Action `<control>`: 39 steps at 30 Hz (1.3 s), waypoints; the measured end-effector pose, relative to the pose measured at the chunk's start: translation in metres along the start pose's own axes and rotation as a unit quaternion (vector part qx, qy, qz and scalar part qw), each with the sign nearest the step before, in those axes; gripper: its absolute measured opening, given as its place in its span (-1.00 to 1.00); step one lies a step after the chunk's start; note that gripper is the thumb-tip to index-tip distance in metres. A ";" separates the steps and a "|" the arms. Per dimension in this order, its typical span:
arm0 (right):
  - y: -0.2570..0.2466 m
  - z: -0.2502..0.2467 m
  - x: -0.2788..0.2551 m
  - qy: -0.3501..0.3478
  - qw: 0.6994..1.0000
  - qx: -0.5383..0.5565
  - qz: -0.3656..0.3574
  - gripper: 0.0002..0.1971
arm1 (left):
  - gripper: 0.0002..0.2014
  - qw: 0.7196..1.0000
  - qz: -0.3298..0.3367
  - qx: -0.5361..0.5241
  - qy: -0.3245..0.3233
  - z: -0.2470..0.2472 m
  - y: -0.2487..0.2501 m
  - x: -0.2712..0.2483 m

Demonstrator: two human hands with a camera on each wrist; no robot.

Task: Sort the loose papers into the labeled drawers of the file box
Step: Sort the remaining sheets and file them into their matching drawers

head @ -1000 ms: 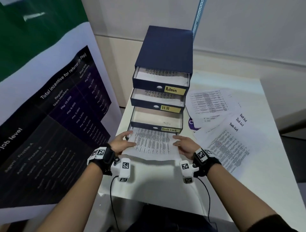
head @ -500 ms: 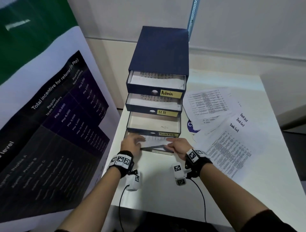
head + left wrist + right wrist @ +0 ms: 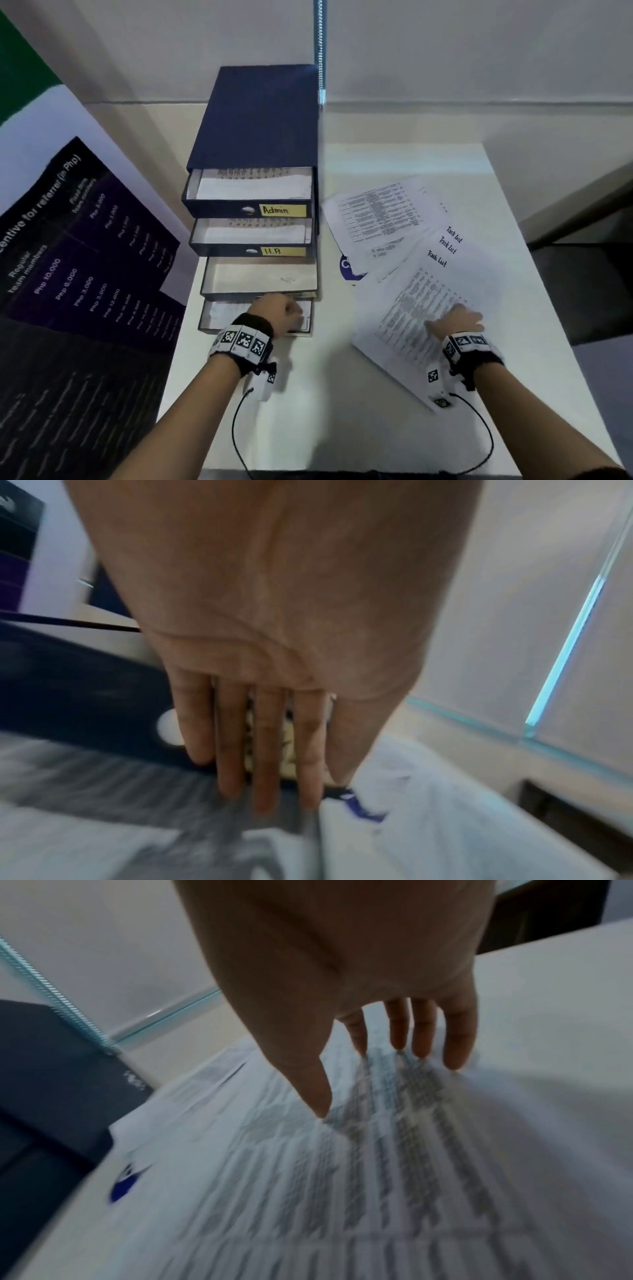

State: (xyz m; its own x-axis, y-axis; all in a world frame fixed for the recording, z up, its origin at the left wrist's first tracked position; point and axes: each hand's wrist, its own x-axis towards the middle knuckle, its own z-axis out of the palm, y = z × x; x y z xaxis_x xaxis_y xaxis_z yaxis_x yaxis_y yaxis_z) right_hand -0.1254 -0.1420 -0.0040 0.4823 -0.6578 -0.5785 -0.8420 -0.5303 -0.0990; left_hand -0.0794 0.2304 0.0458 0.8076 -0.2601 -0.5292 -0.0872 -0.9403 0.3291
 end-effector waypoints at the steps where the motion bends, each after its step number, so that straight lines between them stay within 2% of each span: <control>1: 0.008 -0.004 0.009 0.003 1.000 0.002 0.015 -0.04 | -0.76 0.999 0.028 -0.042 -0.016 -0.004 0.015 0.004; 3: 0.018 -0.014 0.021 -0.001 0.999 0.027 0.025 0.15 | -0.80 0.988 0.083 -0.108 -0.075 -0.005 0.046 0.017; 5: 0.023 -0.021 0.031 -0.004 0.999 0.048 0.019 0.22 | -0.79 0.970 0.111 -0.179 -0.123 0.003 0.078 0.035; 6: 0.024 -0.023 0.035 -0.004 0.998 0.064 0.012 0.23 | -0.77 0.966 0.110 -0.200 -0.119 0.010 0.092 0.046; 9: 0.028 -0.026 0.043 -0.021 0.990 0.138 -0.023 0.37 | -0.69 0.980 0.061 -0.181 -0.049 0.035 0.130 0.084; 11: 0.037 -0.028 0.050 -0.015 0.984 0.171 -0.044 0.40 | -0.60 0.981 0.022 -0.186 -0.042 0.050 0.154 0.105; 13: 0.048 -0.032 0.062 0.007 0.976 0.208 -0.064 0.29 | -0.53 0.983 0.004 -0.178 -0.042 0.062 0.175 0.122; 14: 0.053 -0.035 0.066 0.018 0.972 0.219 -0.078 0.13 | -0.52 0.985 0.001 -0.170 -0.041 0.067 0.184 0.128; 17: 0.066 -0.040 0.076 0.037 0.972 0.213 -0.094 -0.67 | -0.48 0.988 0.000 -0.156 -0.023 0.079 0.204 0.144; 18: 0.069 -0.041 0.078 0.029 0.971 0.215 -0.099 -0.77 | -0.47 0.988 -0.001 -0.155 -0.012 0.081 0.210 0.148; 20: 0.073 -0.039 0.083 0.010 0.966 0.235 -0.108 -0.57 | -0.48 0.988 -0.002 -0.154 0.007 0.082 0.221 0.153; 21: 0.076 -0.038 0.086 -0.003 0.963 0.245 -0.110 -0.55 | -0.52 0.989 0.005 -0.150 0.010 0.082 0.227 0.154; 24: 0.085 -0.038 0.096 -0.062 0.956 0.258 -0.124 -0.77 | -0.69 0.985 0.038 -0.169 0.009 0.081 0.244 0.153; 25: 0.087 -0.039 0.098 -0.077 0.953 0.266 -0.124 -0.79 | -0.74 0.981 0.045 -0.190 0.009 0.083 0.247 0.152; 28: 0.097 -0.036 0.109 -0.088 0.950 0.279 -0.105 -0.58 | -0.81 0.970 0.053 -0.236 0.031 0.083 0.251 0.148; 30: 0.102 -0.035 0.111 -0.098 0.944 0.298 -0.106 -0.66 | -0.80 0.965 0.040 -0.254 0.042 0.083 0.249 0.148; 32: 0.105 -0.035 0.108 -0.089 0.937 0.318 -0.116 -0.78 | -0.70 0.961 0.019 -0.272 0.039 0.083 0.247 0.150; 36: 0.110 -0.037 0.097 -0.010 0.932 0.347 -0.103 -0.65 | -0.57 0.959 -0.004 -0.280 0.045 0.084 0.248 0.151; 39: 0.113 -0.040 0.097 0.014 0.932 0.356 -0.073 -0.66 | -0.54 0.950 -0.026 -0.310 0.039 0.087 0.247 0.149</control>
State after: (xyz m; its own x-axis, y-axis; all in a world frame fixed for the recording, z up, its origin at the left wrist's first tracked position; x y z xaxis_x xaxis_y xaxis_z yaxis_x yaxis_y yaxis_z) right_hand -0.1643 -0.2876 -0.0387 0.6017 -0.6259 -0.4963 -0.7095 -0.1333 -0.6920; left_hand -0.0314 -0.0598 -0.0193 0.8438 -0.1772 -0.5066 0.2953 -0.6349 0.7139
